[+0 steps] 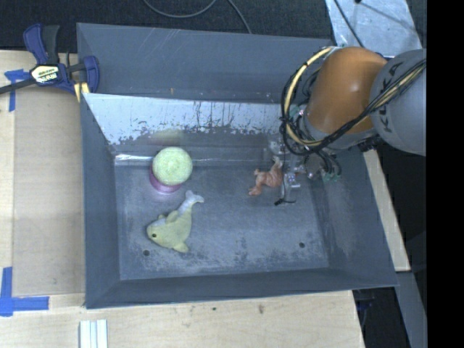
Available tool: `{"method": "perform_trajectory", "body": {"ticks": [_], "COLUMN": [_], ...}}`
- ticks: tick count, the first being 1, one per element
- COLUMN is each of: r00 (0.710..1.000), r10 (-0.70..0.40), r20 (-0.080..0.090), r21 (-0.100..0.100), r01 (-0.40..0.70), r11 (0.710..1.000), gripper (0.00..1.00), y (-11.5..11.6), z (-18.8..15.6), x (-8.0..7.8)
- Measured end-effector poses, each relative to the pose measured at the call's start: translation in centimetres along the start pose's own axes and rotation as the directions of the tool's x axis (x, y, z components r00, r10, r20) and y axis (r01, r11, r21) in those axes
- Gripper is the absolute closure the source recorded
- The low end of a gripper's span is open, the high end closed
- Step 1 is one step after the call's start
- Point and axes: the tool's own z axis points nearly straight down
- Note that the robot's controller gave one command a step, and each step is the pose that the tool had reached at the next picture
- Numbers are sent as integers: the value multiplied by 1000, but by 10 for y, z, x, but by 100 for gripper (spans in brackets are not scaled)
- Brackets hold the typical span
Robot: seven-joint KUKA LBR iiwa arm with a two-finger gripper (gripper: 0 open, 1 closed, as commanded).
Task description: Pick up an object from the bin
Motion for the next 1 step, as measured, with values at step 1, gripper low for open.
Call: {"method": "perform_trajectory", "body": {"ticks": [1], "r00": [988], "r10": [152], "r20": [2], "r21": [1], "r01": [-152], "r11": [988], "gripper": [0], "y": [-15], "z": [-7], "x": [-5]}}
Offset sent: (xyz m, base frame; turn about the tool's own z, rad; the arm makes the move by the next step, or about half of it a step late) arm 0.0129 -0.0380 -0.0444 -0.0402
